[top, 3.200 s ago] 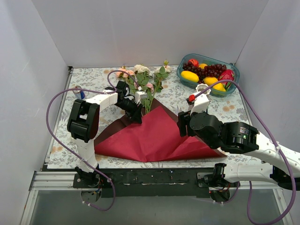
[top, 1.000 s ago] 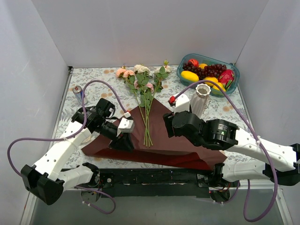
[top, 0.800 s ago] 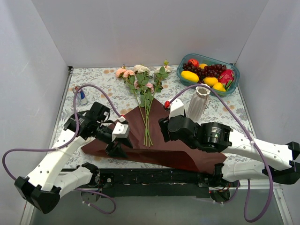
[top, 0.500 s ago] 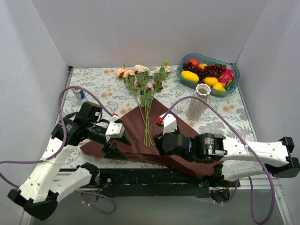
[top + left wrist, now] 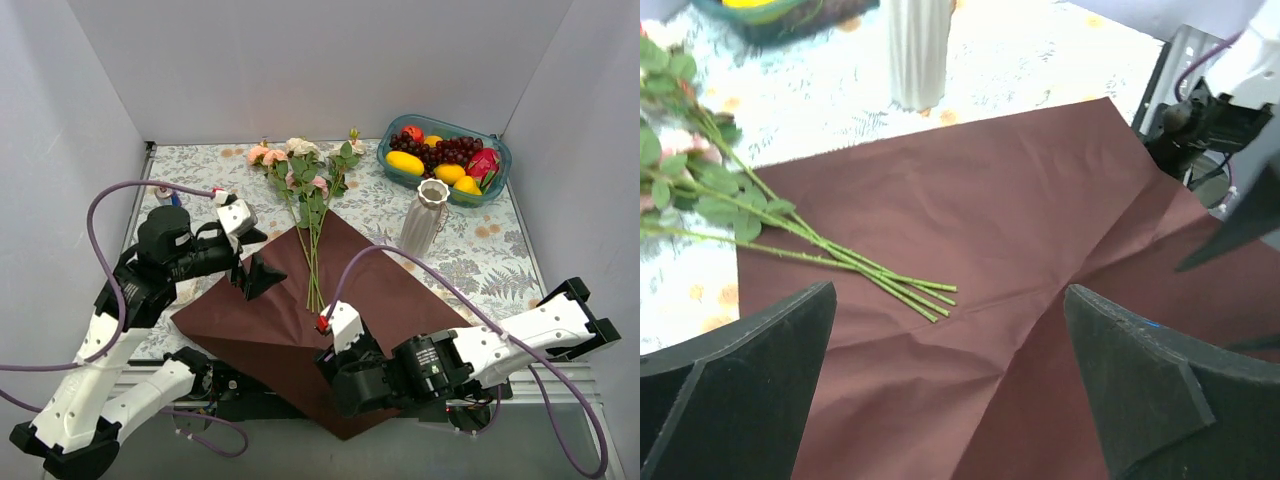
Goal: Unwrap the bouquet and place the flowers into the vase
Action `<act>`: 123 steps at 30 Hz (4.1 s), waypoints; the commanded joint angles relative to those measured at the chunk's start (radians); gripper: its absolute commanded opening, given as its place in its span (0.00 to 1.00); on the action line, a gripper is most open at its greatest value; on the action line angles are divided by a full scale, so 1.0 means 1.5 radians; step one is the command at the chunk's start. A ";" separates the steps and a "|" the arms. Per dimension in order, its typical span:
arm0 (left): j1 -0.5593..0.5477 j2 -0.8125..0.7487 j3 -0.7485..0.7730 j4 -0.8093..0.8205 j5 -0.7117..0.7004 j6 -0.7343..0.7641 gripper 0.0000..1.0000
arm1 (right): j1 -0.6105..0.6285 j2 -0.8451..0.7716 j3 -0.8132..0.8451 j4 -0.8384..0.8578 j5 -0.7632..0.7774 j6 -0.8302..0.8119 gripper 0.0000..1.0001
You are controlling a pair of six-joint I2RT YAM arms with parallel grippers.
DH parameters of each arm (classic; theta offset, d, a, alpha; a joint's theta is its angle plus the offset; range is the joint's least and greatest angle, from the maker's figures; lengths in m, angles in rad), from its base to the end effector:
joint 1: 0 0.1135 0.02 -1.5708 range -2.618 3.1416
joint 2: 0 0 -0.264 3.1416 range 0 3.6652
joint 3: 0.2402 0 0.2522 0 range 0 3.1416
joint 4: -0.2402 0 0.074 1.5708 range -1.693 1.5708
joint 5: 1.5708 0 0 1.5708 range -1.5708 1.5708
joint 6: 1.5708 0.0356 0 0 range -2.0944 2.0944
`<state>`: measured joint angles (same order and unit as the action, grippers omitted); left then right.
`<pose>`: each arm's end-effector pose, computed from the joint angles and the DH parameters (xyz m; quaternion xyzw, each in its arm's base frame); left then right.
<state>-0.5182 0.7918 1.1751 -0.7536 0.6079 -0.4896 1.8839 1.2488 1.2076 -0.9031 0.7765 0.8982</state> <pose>0.1076 -0.0848 0.4113 0.1803 0.7849 -0.4765 0.3527 -0.0508 0.2379 0.3333 -0.3138 0.8309 0.2162 0.4053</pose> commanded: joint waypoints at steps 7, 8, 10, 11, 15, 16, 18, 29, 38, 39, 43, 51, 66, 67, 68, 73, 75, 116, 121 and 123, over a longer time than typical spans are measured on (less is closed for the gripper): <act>0.008 0.164 0.069 -0.128 -0.068 -0.080 0.98 | 0.022 -0.103 0.089 -0.142 0.158 0.073 0.73; 0.007 0.170 0.073 -0.128 -0.078 -0.074 0.98 | 0.010 -0.112 0.087 -0.124 0.172 0.057 0.73; 0.007 0.165 0.057 -0.102 -0.100 -0.072 0.98 | -0.059 -0.131 0.072 -0.092 0.171 -0.005 0.75; 0.008 0.159 0.037 -0.091 -0.104 -0.082 0.98 | -0.096 -0.136 0.062 -0.040 0.143 -0.034 0.75; 0.007 0.160 -0.004 -0.059 -0.139 -0.120 0.98 | -0.344 -0.131 0.000 0.124 -0.003 -0.180 0.75; 0.008 0.164 -0.009 -0.054 -0.150 -0.127 0.98 | -0.381 -0.096 -0.002 0.139 -0.031 -0.211 0.75; 0.018 0.172 -0.035 -0.042 -0.193 -0.143 0.98 | -0.461 -0.044 0.014 0.163 -0.076 -0.241 0.75; 0.236 0.281 -0.068 0.008 -0.160 -0.133 0.90 | -0.623 0.276 0.194 0.323 -0.202 -0.384 0.66; 0.242 0.293 -0.124 0.027 -0.166 -0.095 0.81 | -0.656 0.468 0.307 0.365 -0.263 -0.401 0.62; 0.242 0.289 -0.132 0.029 -0.166 -0.087 0.80 | -0.659 0.479 0.313 0.367 -0.266 -0.401 0.61; 0.242 0.272 -0.141 0.039 -0.175 -0.070 0.78 | -0.672 0.527 0.337 0.383 -0.277 -0.404 0.50; 0.242 0.283 -0.131 0.040 -0.166 -0.059 0.78 | -0.698 0.582 0.362 0.384 -0.292 -0.413 0.50; 0.242 0.284 -0.127 0.049 -0.162 -0.048 0.77 | -0.710 0.639 0.386 0.388 -0.318 -0.422 0.36; 0.242 0.284 -0.129 0.050 -0.163 -0.048 0.77 | -0.711 0.641 0.389 0.388 -0.319 -0.422 0.34; 0.242 0.282 -0.131 0.051 -0.164 -0.046 0.77 | -0.711 0.643 0.390 0.388 -0.320 -0.421 0.33; 0.242 0.268 -0.145 0.060 -0.172 -0.038 0.76 | -0.712 0.637 0.399 0.384 -0.318 -0.419 0.11; 0.242 0.263 -0.148 0.064 -0.173 -0.038 0.76 | -0.712 0.621 0.401 0.383 -0.317 -0.418 0.03; 0.242 0.244 -0.107 0.027 -0.159 -0.028 0.77 | -0.814 -0.102 -0.006 1.143 -0.207 -0.918 0.01; 0.242 0.240 -0.109 0.024 -0.158 -0.020 0.77 | -0.869 -0.115 -0.013 1.148 -0.231 -0.912 0.01; 0.242 0.240 -0.108 0.023 -0.159 -0.019 0.77 | -0.885 -0.121 -0.024 1.154 -0.237 -0.904 0.01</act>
<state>-0.1589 1.1927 0.9802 -0.7063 0.3550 -0.5388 0.6006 1.1091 1.1797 0.7162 0.4541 -0.4488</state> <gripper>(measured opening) 0.766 0.041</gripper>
